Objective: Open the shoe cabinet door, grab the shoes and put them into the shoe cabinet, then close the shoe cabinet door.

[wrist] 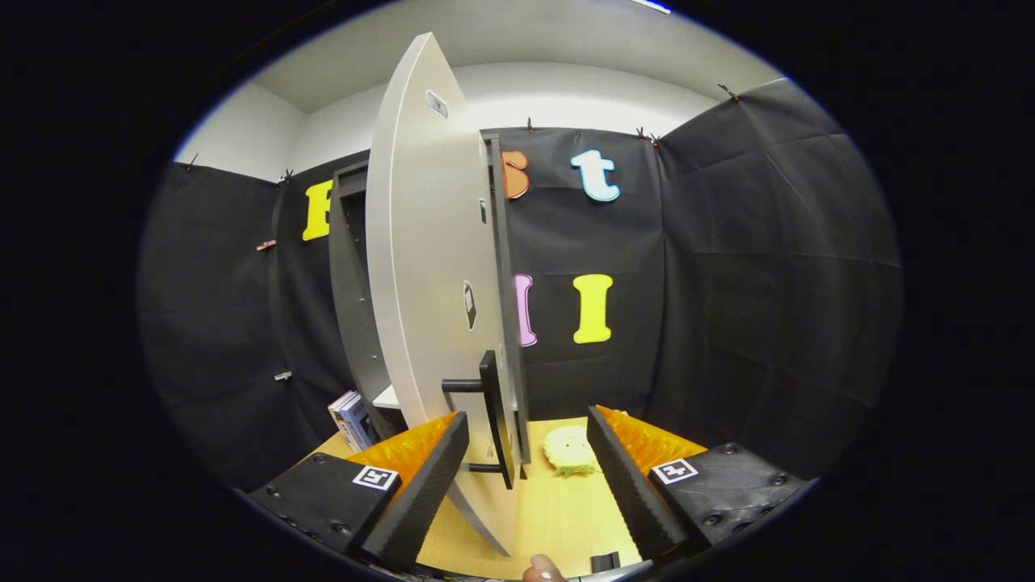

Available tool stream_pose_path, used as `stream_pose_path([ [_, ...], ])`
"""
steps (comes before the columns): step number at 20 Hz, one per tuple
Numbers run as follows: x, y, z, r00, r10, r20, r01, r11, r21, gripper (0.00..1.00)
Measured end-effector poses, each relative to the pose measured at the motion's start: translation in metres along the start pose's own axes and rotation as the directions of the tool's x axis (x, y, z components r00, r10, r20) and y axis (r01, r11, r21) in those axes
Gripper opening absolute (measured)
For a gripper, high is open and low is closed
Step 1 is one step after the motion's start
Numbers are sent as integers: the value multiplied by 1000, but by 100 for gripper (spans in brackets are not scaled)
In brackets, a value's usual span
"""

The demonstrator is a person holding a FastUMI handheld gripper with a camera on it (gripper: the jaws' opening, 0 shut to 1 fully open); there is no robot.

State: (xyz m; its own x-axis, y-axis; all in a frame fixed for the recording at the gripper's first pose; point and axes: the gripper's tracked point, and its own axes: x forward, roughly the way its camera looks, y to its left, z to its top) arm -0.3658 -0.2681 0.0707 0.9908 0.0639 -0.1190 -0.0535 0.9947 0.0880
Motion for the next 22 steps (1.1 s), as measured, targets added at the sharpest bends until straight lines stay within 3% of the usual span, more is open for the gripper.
stream_pose_path([
  [13, 32, 140, -16, 999, -46, 26, 45, 999, 21, 98],
  [22, 61, 225, -24, 999, 0, 38, -1, 1000, 7, 98],
])
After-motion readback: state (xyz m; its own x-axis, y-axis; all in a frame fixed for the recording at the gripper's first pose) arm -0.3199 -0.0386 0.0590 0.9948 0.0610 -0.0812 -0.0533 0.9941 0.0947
